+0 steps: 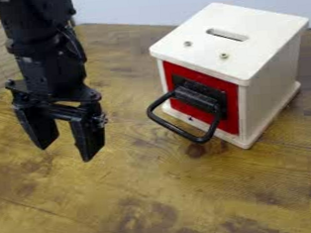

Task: Open the drawer

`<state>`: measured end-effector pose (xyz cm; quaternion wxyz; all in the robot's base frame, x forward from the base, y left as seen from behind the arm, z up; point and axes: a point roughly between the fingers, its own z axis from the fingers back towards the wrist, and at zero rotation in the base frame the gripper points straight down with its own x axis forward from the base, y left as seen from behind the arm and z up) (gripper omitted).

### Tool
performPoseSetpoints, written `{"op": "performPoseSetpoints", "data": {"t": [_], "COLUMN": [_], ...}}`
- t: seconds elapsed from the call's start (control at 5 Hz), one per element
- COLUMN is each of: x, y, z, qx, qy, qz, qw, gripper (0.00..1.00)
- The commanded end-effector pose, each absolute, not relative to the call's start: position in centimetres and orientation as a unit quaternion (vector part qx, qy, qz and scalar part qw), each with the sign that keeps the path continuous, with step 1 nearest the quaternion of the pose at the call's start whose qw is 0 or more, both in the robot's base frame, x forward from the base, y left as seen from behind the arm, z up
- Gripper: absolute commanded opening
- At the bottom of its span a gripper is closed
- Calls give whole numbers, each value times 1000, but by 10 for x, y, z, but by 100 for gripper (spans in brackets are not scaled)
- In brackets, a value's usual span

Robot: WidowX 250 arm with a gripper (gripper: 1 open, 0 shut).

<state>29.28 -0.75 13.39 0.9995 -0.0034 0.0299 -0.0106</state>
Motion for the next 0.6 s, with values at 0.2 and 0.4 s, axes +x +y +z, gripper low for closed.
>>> {"op": "performPoseSetpoints", "data": {"t": [0.2, 0.4], "x": [313, 335], "y": [-17, -17], "z": [114, 105], "qx": [-20, -31], "qy": [22, 10], "qz": [57, 108], "qw": [998, 994], "gripper": [100, 100]}}
